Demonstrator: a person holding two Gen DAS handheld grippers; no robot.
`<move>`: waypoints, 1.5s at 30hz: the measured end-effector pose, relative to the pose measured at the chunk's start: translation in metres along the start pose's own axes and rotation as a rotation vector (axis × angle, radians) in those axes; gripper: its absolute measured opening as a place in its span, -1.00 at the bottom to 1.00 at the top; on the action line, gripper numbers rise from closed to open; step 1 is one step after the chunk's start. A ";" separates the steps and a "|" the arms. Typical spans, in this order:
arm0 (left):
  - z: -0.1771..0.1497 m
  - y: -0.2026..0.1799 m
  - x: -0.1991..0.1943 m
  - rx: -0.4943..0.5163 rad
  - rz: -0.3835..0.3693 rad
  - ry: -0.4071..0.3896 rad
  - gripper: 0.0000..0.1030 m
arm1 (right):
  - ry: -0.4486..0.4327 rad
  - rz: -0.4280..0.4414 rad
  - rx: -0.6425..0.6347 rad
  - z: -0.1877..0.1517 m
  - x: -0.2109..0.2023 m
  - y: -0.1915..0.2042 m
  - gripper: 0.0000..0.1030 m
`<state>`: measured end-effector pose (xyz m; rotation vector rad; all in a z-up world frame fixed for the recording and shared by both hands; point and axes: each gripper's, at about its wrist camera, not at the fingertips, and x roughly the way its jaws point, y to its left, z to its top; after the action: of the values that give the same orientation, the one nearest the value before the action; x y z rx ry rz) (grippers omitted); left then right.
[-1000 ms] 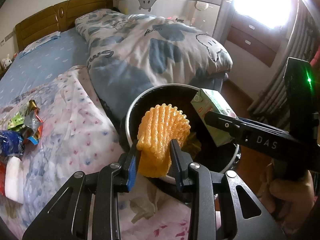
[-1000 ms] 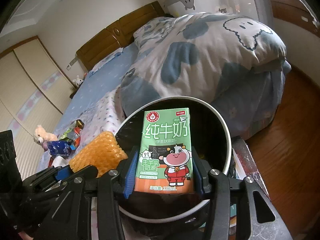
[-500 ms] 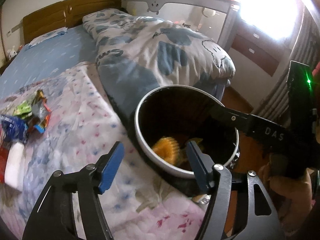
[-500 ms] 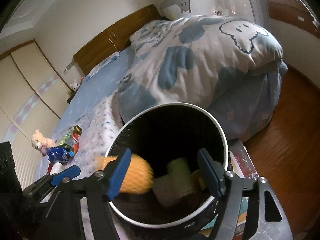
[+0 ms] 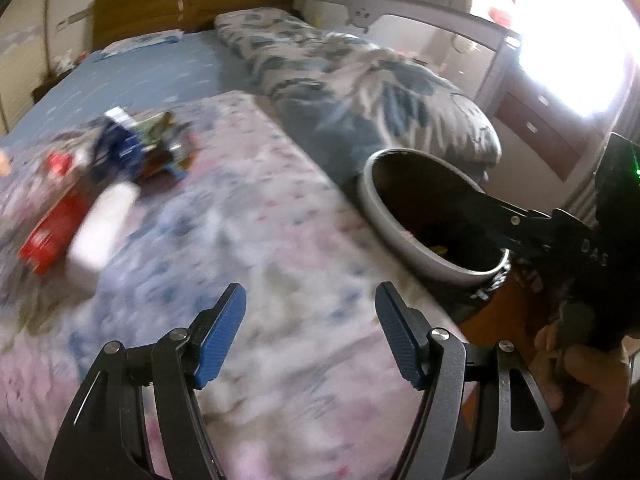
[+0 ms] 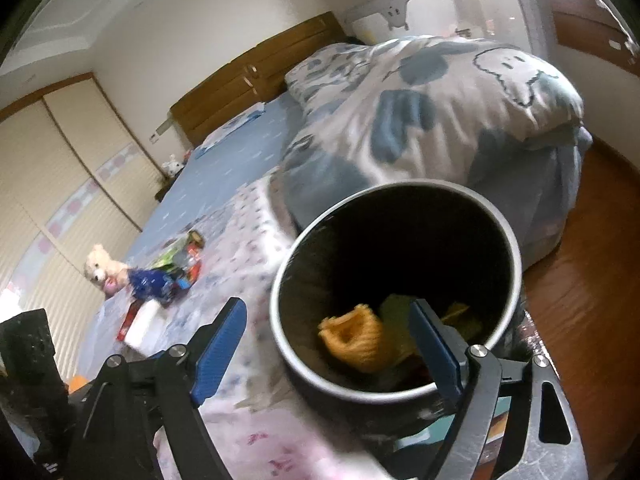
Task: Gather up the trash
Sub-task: 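Move both open grippers back over the remaining trash on the bed, then grasp the red-white printed box with the left gripper while the right grasps the white foam block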
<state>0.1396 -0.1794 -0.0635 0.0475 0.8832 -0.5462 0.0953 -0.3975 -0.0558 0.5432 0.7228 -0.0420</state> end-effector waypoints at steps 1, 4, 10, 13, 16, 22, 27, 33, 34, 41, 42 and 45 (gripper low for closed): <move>-0.004 0.007 -0.004 -0.011 0.007 -0.002 0.33 | 0.005 0.007 -0.004 -0.003 0.001 0.005 0.64; -0.014 0.031 -0.015 -0.059 0.030 -0.009 0.33 | 0.020 0.029 -0.021 -0.013 0.006 0.022 0.64; -0.030 0.070 -0.034 -0.134 0.068 -0.022 0.33 | 0.059 0.081 -0.064 -0.029 0.020 0.060 0.64; -0.037 0.090 -0.044 -0.165 0.094 -0.031 0.33 | 0.082 0.102 -0.084 -0.037 0.026 0.077 0.64; -0.043 0.108 -0.052 -0.187 0.127 -0.038 0.33 | 0.103 0.121 -0.105 -0.044 0.034 0.095 0.64; -0.055 0.147 -0.061 -0.229 0.184 -0.035 0.33 | 0.152 0.162 -0.128 -0.057 0.051 0.123 0.64; -0.057 0.169 -0.062 -0.263 0.200 -0.030 0.33 | 0.178 0.180 -0.139 -0.065 0.064 0.140 0.64; -0.050 0.178 -0.059 -0.243 0.216 -0.032 0.33 | 0.200 0.201 -0.139 -0.070 0.076 0.155 0.64; -0.048 0.179 -0.058 -0.231 0.219 -0.031 0.33 | 0.202 0.201 -0.142 -0.070 0.079 0.158 0.64; -0.029 0.189 -0.045 -0.100 0.253 -0.020 0.34 | 0.213 0.225 -0.139 -0.064 0.091 0.172 0.64; -0.026 0.190 -0.044 -0.087 0.256 -0.021 0.34 | 0.214 0.226 -0.142 -0.063 0.094 0.174 0.64; -0.016 0.196 -0.039 -0.049 0.247 -0.014 0.45 | 0.212 0.237 -0.138 -0.058 0.100 0.181 0.64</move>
<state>0.2013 0.0104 -0.0802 0.1064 0.8622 -0.2942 0.1746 -0.1992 -0.0726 0.5021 0.8561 0.2879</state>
